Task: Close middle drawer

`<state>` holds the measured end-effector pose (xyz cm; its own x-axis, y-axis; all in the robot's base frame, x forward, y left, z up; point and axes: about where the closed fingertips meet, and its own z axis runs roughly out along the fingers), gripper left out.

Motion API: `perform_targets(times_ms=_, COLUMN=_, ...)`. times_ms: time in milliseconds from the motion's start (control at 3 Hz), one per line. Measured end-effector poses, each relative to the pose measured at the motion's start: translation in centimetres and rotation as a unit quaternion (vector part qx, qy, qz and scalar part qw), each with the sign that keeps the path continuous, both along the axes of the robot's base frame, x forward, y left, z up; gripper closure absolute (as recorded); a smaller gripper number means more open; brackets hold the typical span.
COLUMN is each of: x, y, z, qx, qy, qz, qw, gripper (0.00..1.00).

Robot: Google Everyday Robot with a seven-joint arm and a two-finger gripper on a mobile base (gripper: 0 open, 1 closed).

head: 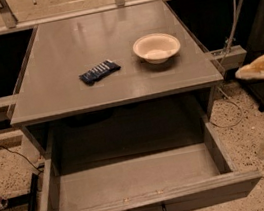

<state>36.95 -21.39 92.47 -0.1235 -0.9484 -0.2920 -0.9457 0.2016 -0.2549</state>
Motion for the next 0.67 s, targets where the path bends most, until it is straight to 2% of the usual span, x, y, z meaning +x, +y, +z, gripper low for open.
perform_targets(times_ms=333, x=-2.9, y=0.3, z=-2.9, qx=0.027, qy=0.018, qz=0.021, qw=0.9993, gripper=0.40)
perform_targets(times_ms=667, x=-5.1, y=1.8, z=-5.1, qx=0.050, qy=0.042, qz=0.047, qw=0.9968, gripper=0.64)
